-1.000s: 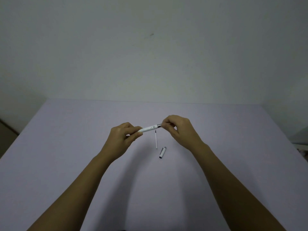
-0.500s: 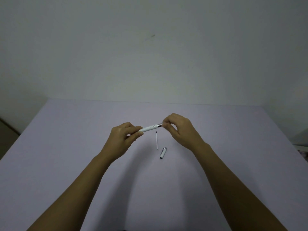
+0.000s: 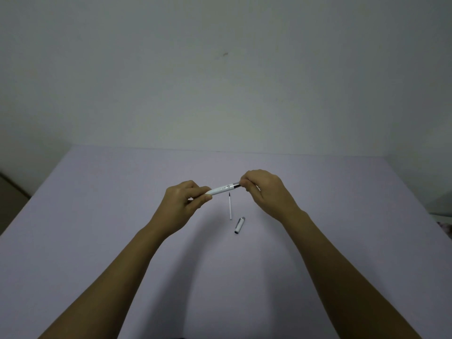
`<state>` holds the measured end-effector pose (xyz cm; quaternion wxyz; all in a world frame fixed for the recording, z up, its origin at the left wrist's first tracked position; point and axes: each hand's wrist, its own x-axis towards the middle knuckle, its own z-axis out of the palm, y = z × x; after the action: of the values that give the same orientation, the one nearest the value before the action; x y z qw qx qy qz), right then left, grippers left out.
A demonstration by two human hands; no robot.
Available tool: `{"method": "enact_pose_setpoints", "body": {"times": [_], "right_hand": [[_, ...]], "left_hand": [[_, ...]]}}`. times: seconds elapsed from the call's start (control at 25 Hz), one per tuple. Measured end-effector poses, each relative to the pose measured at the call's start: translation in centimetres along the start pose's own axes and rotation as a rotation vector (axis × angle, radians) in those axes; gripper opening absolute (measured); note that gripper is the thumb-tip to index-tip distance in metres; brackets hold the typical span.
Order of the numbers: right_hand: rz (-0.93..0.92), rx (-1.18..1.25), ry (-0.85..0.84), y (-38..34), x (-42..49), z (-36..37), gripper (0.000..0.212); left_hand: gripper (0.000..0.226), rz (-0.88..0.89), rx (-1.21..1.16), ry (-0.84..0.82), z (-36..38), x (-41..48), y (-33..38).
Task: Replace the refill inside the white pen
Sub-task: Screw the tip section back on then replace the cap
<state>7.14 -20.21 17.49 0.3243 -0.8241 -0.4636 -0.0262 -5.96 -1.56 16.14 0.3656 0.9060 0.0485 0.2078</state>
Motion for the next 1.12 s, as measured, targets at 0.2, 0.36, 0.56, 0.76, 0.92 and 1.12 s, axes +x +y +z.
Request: {"method": "enact_pose_setpoints", "body": {"times": [0.2,0.36,0.56,0.76,0.92,1.12], "right_hand": [[-0.057,-0.053,0.007,0.4,-0.1,0.1,0.022],[-0.053,-0.07,0.017,0.2,-0.2,0.5,0.039],[-0.002,0.048,-0.094,0.3,-0.2,0.2,0.023],[-0.057,0.024,0.019,0.3,0.7,0.4,0.012],[0.077,0.151,-0.028,0.2,1.0,0.6,0.024],[0.445,0.12,0.125,4.4,0.5,4.0,0.029]], "left_hand": [[0.019,0.005,0.02,0.01,-0.1,0.1,-0.1],[0.019,0.048,0.081,0.008,-0.1,0.3,-0.4],[0.02,0.038,0.065,-0.006,0.0,0.1,-0.7],[0.019,0.028,0.045,0.0,0.5,0.2,-1.0],[0.021,-0.022,0.035,0.04,0.8,0.2,-1.7],[0.018,-0.093,0.047,0.101,0.9,0.5,-2.5]]}}
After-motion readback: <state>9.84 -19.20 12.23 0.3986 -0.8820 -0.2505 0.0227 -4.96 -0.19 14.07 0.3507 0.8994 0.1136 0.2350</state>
